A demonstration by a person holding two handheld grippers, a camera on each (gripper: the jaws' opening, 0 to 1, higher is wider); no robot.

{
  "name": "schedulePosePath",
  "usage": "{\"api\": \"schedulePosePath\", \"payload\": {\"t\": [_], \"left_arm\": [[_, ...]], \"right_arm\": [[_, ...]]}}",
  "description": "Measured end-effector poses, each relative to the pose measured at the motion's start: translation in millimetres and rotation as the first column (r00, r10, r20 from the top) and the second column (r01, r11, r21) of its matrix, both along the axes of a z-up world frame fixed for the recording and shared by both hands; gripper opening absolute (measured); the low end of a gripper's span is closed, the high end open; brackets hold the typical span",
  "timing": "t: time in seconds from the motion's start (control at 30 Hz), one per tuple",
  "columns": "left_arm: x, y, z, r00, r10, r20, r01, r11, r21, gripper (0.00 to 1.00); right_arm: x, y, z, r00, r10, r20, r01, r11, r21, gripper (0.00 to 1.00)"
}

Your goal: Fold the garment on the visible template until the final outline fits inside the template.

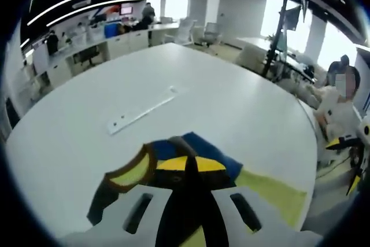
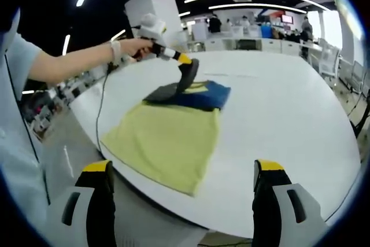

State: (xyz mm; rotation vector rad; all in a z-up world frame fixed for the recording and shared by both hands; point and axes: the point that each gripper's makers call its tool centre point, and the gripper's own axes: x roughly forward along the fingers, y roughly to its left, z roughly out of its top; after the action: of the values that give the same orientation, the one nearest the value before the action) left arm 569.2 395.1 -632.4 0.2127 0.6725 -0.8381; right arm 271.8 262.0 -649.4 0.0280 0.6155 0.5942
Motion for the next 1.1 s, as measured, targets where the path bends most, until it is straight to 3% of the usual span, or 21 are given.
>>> {"api": "schedulePosePath", "payload": {"t": [1.1], "left_arm": [[-14.0,-34,-33.1,0.998,-0.047,-0.042,0.049,0.998,0.048,0.00]], "right_arm": [[-1,-7,-5.0,1.000,-0.012,-0.013,0.012,1.000,0.007,1.00]]}}
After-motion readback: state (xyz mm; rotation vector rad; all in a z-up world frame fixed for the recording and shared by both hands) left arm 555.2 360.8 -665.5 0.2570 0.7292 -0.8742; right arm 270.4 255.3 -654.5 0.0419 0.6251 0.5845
